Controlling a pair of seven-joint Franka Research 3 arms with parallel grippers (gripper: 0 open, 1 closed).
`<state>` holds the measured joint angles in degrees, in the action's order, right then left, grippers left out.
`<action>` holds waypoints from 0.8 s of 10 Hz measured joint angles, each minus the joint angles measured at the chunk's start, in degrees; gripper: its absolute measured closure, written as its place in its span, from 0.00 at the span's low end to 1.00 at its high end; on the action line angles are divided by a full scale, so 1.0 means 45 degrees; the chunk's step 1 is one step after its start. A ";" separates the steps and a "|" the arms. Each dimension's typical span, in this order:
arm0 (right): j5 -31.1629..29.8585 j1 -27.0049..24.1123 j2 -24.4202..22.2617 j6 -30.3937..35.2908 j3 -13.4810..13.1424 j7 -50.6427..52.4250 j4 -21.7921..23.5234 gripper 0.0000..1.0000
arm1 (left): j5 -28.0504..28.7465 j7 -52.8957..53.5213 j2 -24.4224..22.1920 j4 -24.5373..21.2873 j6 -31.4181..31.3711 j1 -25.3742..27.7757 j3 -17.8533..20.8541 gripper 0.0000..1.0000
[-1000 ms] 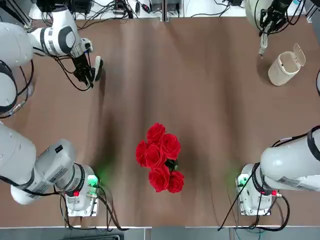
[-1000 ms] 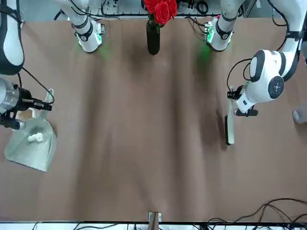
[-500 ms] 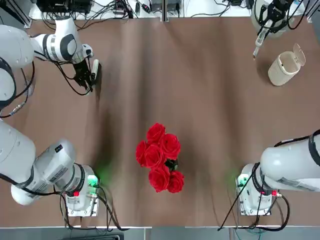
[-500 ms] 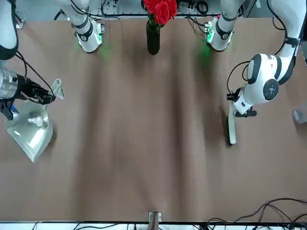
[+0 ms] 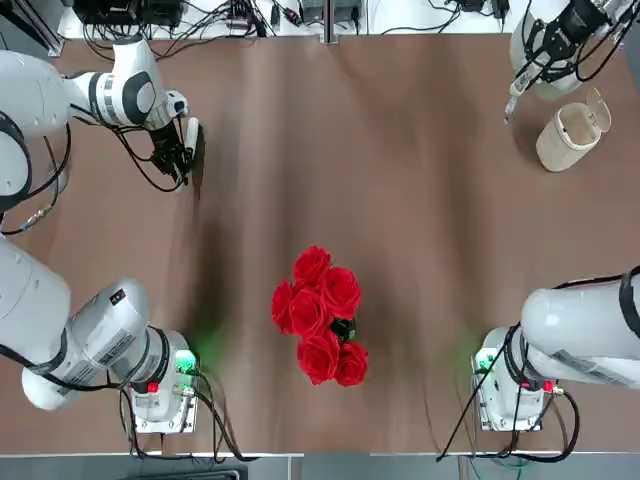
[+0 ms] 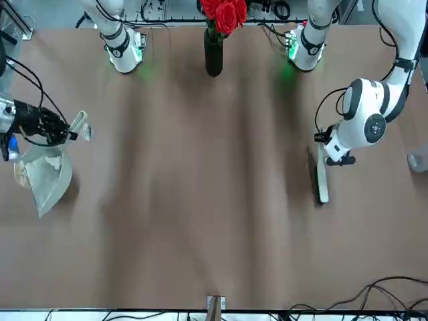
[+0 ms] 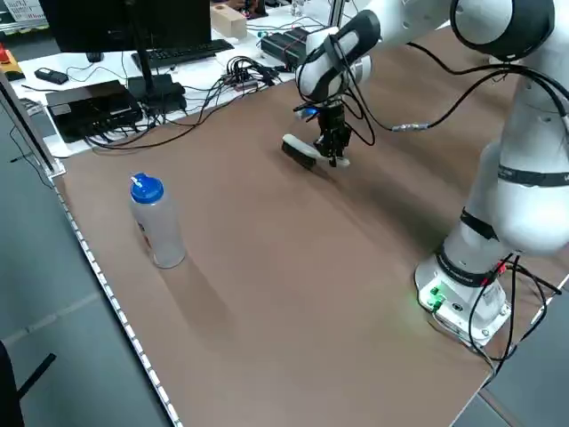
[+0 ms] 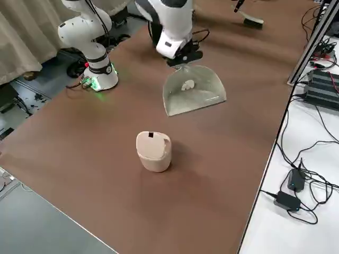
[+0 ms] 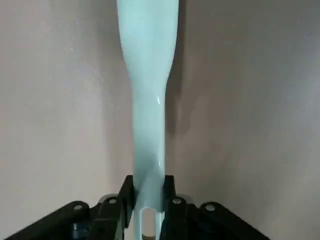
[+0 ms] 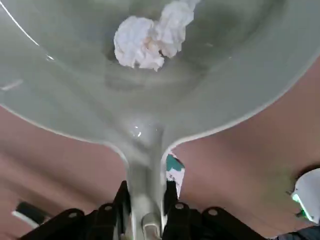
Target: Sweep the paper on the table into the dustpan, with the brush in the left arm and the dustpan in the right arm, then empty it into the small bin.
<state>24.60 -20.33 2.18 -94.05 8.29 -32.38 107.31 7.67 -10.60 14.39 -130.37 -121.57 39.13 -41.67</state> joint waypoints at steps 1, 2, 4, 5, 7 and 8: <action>0.0235 -0.0001 -0.0293 -0.0503 -0.0154 0.0322 0.0578 0.68 | 0.0000 0.0000 0.0000 0.0007 0.0000 -0.0001 -0.0002 0.73; 0.0474 -0.0004 -0.0587 -0.1061 -0.0323 0.0899 0.1169 0.68 | 0.0000 0.0000 0.0001 0.0010 0.0000 -0.0002 -0.0003 0.73; 0.1277 -0.0009 -0.1086 -0.2046 -0.0744 0.2369 0.2196 0.68 | 0.0001 0.0000 0.0004 0.0015 -0.0001 -0.0004 -0.0004 0.71; 0.1752 -0.0010 -0.1259 -0.2406 -0.0994 0.3084 0.2586 0.68 | 0.0001 0.0000 0.0008 0.0015 -0.0001 -0.0012 -0.0005 0.71; 0.2722 -0.0010 -0.1491 -0.2552 -0.1541 0.3827 0.3184 0.68 | 0.0064 0.0000 0.0020 0.0015 -0.0001 -0.0026 -0.0015 0.71; 0.2910 -0.0011 -0.1514 -0.2530 -0.1790 0.4071 0.3345 0.68 | 0.0141 0.0000 0.0034 0.0017 -0.0002 -0.0025 -0.0016 0.71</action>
<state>37.70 -20.38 -4.63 -105.43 0.24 -14.06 122.36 8.31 -10.61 14.55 -130.29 -121.58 39.02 -41.74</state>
